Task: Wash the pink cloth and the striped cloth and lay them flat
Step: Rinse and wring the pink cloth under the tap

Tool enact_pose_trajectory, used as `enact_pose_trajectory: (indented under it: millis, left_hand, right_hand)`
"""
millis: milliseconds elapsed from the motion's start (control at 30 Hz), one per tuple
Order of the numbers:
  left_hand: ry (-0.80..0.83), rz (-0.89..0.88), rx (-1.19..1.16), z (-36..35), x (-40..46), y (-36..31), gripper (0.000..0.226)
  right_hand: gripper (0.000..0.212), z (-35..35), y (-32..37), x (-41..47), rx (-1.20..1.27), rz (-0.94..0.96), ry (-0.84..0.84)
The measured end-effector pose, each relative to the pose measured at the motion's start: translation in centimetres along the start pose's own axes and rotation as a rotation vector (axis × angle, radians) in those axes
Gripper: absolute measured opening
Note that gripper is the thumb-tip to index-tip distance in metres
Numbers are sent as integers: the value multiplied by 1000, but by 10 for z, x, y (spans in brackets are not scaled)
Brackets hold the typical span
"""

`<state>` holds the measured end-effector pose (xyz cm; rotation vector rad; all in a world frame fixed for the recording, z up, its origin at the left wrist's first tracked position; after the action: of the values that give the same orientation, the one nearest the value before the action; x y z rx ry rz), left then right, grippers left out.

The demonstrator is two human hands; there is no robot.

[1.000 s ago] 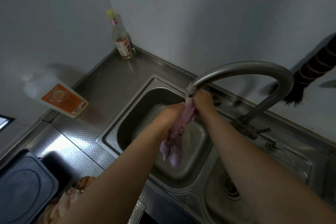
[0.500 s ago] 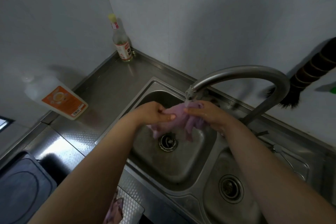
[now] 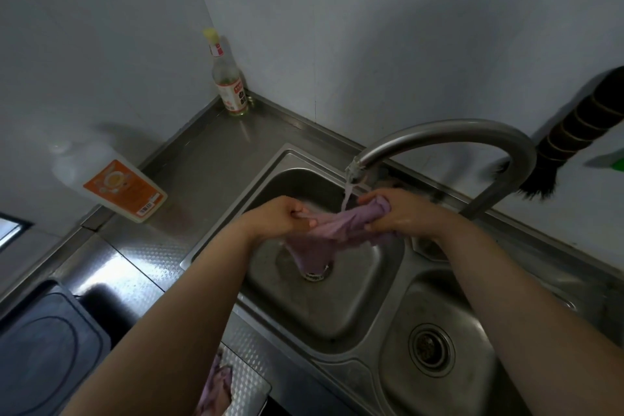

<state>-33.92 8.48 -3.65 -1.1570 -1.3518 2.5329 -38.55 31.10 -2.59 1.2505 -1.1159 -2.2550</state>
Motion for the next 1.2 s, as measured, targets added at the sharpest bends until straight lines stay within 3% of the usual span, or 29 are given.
enact_pose_trajectory:
  millis: [33, 100, 233, 300, 433, 500, 567, 633, 767, 900, 1067, 1200]
  left_hand:
    - [-11, 14, 78, 4, -2, -2, 13]
    - [-56, 2, 8, 9, -4, 0, 26]
    - [-202, -122, -620, 0, 6, 7, 49]
    - [-361, -100, -779, -10, 17, 1, 36]
    - [-475, -18, -1049, -28, 35, -30, 29]
    - [-480, 65, -1080, -36, 37, -48, 24]
    - [-415, 112, -1143, -50, 41, -62, 20]
    - [-453, 122, -1114, -58, 45, -69, 25]
    - [-553, 170, -1079, -47, 47, -60, 44]
    - [-407, 175, -1148, -69, 46, -66, 30]
    - [-462, 150, -1183, -50, 40, -57, 40]
    - [-121, 108, -1178, -61, 28, -58, 32]
  right_hand:
    - [29, 0, -4, 0, -76, -49, 24]
    - [20, 0, -8, -1, -86, -54, -38]
    - [12, -2, -15, 4, 502, 97, -356]
    - [20, -10, -8, 7, 653, 162, -385]
    - [9, -54, 21, 11, 447, 183, -331]
    - [6, -67, 29, 17, 365, 146, -445]
    - [20, -54, 32, 19, 324, 103, -600]
    - [32, -37, 30, 21, 348, 85, -724]
    - [39, -56, 33, 25, 288, 84, -700]
    - [36, -37, 22, 27, 244, 13, -741]
    - [39, -61, 33, 21, 225, 35, -689]
    - [26, -33, 9, 29, 398, -36, -619]
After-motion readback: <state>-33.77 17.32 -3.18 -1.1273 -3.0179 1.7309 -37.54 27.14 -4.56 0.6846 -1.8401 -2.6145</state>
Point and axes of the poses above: each hand's wrist, its own x-axis towards the middle knuckle, its own z-axis out of the back of the hand, y = z × x, the point moved 3 cm from there along x, towards the middle knuckle, and after that the axes turned 8 degrees about y, right-handed, at the moved point
